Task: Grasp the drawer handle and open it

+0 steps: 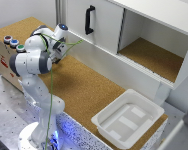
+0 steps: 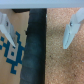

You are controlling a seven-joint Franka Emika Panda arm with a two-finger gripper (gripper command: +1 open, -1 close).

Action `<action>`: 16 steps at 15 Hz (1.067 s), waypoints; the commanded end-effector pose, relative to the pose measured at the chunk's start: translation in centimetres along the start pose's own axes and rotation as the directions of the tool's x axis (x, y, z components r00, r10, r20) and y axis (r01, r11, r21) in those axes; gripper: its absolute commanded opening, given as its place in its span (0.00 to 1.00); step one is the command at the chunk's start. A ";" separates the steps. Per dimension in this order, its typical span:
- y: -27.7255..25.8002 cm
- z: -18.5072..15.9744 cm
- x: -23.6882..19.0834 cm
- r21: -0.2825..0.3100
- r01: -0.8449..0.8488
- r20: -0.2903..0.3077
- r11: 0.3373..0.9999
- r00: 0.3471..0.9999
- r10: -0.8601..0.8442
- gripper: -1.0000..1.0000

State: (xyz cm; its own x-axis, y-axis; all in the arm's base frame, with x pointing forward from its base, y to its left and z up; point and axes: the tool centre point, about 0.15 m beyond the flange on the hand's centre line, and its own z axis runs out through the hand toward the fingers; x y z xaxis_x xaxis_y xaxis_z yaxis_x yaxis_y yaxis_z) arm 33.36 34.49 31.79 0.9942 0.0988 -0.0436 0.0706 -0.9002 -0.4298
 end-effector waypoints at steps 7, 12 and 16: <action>0.1 2.7 0.8 0.119 -0.032 0.024 0.992 0.999 0.029 1.00; 0.2 2.9 1.2 0.113 -0.046 0.025 0.993 0.999 0.044 0.00; 0.0 2.9 1.2 0.125 -0.034 0.024 0.992 0.999 0.031 0.00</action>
State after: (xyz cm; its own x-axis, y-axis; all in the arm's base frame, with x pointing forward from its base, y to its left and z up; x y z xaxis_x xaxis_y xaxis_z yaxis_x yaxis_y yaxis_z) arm 33.81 35.34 30.23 0.9939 0.0683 -0.0863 0.0203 -0.8844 -0.4663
